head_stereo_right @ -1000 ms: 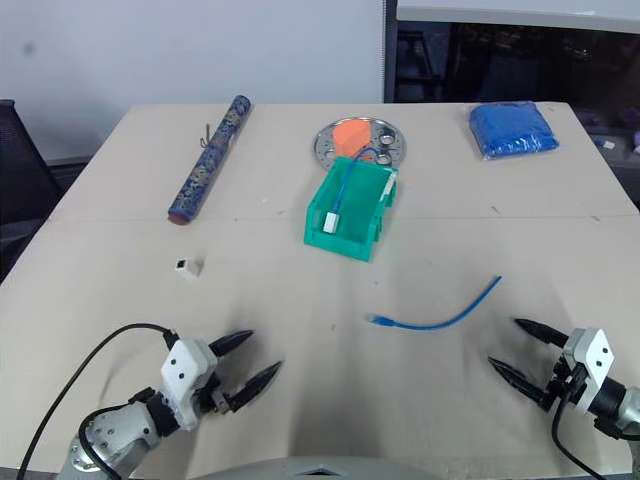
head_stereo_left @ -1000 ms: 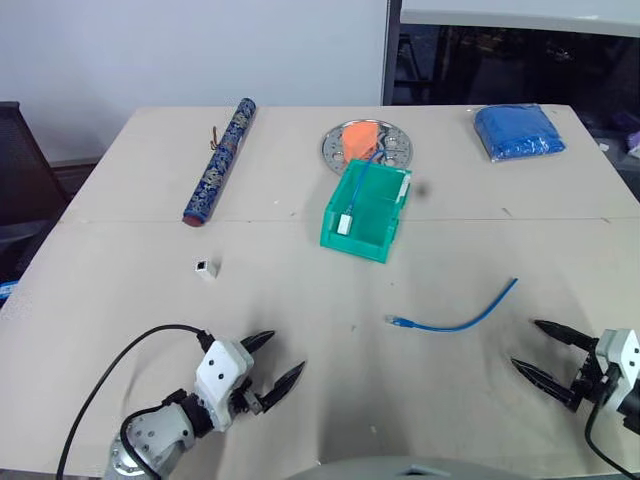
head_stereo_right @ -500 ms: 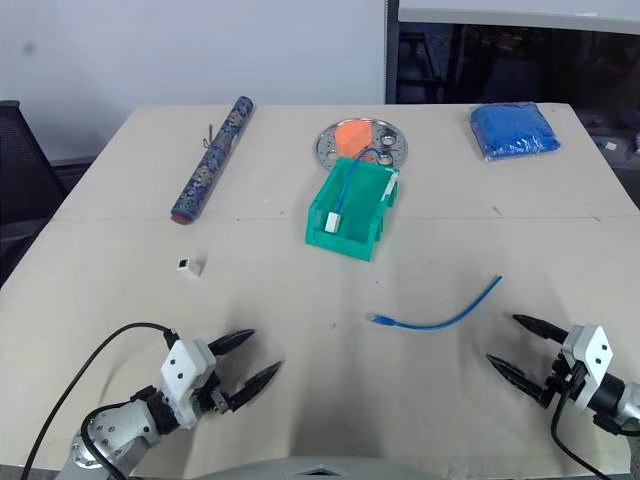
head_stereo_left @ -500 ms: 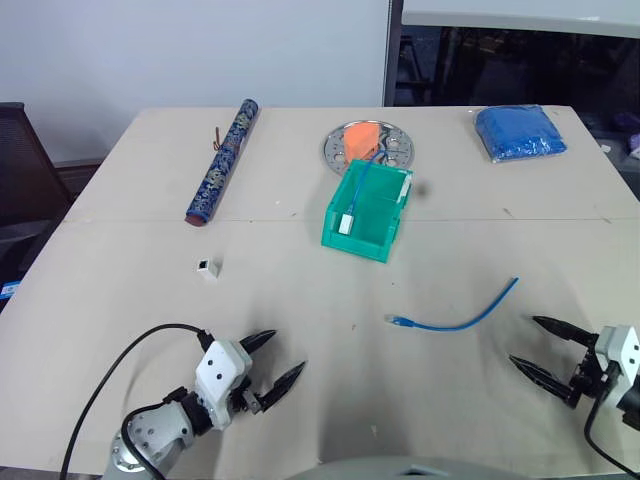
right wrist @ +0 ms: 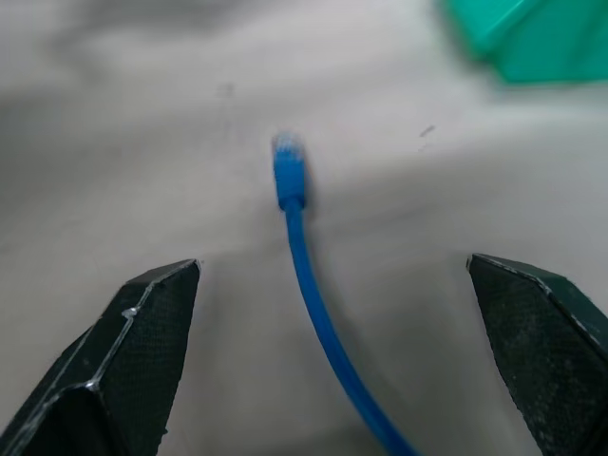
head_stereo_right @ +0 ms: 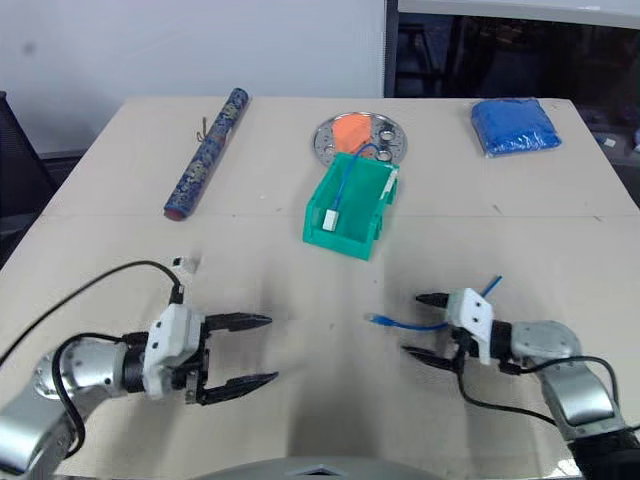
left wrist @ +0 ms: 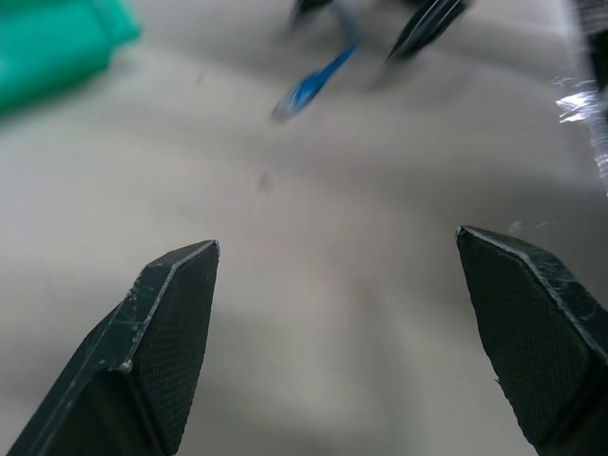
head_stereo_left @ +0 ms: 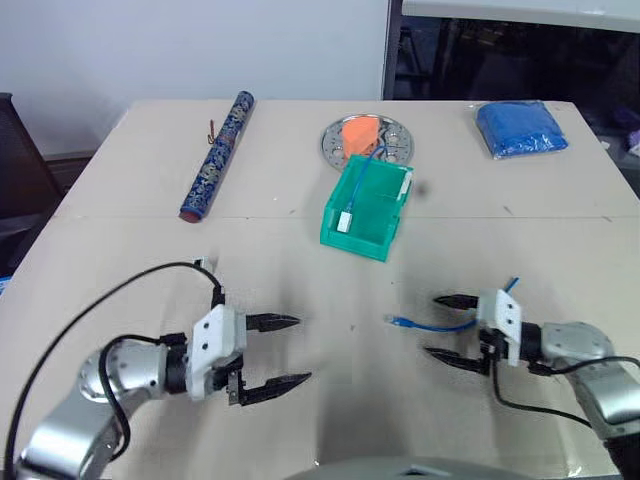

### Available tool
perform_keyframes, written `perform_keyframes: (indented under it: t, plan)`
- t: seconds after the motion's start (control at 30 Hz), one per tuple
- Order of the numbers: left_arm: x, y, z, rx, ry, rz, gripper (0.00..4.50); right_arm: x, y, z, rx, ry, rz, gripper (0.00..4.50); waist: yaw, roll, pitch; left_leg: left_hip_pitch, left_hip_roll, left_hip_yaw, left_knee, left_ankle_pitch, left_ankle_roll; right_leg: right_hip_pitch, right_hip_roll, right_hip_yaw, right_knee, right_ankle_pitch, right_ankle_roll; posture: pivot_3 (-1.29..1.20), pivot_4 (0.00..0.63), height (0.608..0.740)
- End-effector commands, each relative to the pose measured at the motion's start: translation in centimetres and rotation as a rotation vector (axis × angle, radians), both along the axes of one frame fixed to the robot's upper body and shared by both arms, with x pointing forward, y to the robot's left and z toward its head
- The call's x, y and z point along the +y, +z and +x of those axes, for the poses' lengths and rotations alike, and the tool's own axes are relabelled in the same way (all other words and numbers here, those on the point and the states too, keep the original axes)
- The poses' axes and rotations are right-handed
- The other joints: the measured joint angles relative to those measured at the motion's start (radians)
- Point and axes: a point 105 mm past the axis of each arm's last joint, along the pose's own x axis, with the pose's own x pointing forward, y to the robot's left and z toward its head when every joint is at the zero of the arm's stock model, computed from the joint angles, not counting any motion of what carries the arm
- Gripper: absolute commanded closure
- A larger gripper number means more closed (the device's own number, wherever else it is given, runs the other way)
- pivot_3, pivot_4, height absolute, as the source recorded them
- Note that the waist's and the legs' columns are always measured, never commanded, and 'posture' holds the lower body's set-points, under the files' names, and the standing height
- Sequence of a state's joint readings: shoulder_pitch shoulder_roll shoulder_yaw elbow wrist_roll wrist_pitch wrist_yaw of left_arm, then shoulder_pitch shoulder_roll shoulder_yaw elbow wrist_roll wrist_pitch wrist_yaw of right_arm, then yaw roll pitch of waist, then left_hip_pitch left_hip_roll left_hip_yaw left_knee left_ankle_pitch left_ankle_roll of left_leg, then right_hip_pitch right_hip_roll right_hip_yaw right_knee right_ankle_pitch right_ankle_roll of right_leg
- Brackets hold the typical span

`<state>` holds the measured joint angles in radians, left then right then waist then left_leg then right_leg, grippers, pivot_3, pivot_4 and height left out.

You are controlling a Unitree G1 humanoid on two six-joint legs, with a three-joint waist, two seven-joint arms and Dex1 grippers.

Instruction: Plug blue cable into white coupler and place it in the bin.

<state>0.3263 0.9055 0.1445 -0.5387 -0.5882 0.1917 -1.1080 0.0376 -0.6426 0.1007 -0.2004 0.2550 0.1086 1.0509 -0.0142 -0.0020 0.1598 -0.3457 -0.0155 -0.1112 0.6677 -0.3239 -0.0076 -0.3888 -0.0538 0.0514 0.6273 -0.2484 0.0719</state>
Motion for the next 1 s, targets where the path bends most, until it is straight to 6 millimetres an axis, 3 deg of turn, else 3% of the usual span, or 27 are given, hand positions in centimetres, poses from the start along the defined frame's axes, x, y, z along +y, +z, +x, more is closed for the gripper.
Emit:
perform_keyframes:
  t: [0.03, 0.1, 0.4, 0.57, 0.8, 0.9, 1.0]
  plan:
    - [-0.3, 2.0, -0.2, 0.001, -0.081, -0.004, 0.41, 2.1, 0.5, 0.6, -0.034, 0.041, -0.022, 0.27, -0.001, 0.000, 0.000, 0.000, 0.000, 0.000, -0.001, 0.000, 0.000, -0.001, 0.000, 0.000, 0.000, 0.000, 0.000, 0.00, 0.150, 0.740]
    - [-0.2, 2.3, 0.1, -0.003, -0.080, 0.004, 0.41, 2.4, 0.3, 0.6, -0.034, 0.044, -0.036, 0.63, 0.000, -0.001, 0.000, -0.001, 0.000, 0.000, -0.002, 0.000, 0.000, -0.002, 0.000, 0.000, 0.000, 0.000, 0.000, 0.00, 0.150, 0.740]
    - [-0.1, 3.0, 1.3, -0.007, -0.053, -0.014, 0.41, 3.7, 0.5, 0.7, -0.050, 0.067, -0.021, 4.41, -0.003, -0.003, 0.000, -0.003, 0.000, 0.001, -0.001, 0.000, 0.000, -0.004, 0.000, 0.000, 0.000, 0.000, 0.000, 0.00, 0.150, 0.740]
    - [0.0, 3.0, 1.6, -0.003, -0.045, -0.011, 0.41, 5.0, 1.3, 1.5, -0.077, 0.156, -0.031, 4.41, -0.005, -0.003, 0.001, -0.002, 0.000, 0.001, 0.000, 0.000, 0.000, -0.004, 0.001, 0.001, 0.001, 0.000, 0.000, 0.00, 0.150, 0.740]
    - [-0.2, 2.6, 2.4, 0.004, -0.058, 0.001, 0.41, 8.0, 2.3, 4.6, -0.124, 0.295, -0.090, 4.41, -0.005, -0.004, 0.002, -0.002, 0.000, 0.000, 0.000, 0.002, -0.004, -0.004, 0.001, 0.000, 0.002, 0.001, 0.000, 0.00, 0.150, 0.740]
    - [-0.7, 2.3, 2.8, 0.009, -0.081, -0.003, 0.41, 7.8, 2.2, 4.3, -0.113, 0.345, -0.116, 3.46, 0.002, -0.004, 0.002, -0.004, -0.001, -0.001, 0.000, 0.002, -0.005, -0.005, 0.000, -0.001, 0.001, 0.001, -0.001, 0.00, 0.150, 0.740]
    - [-1.2, 1.8, 4.0, 0.001, -0.089, -0.002, 0.41, 6.7, 3.6, 4.9, -0.154, 0.263, -0.051, 1.94, 0.001, -0.004, 0.002, -0.007, -0.002, -0.002, -0.001, 0.002, -0.004, -0.008, -0.001, -0.002, 0.000, 0.001, -0.001, 0.00, 0.150, 0.740]
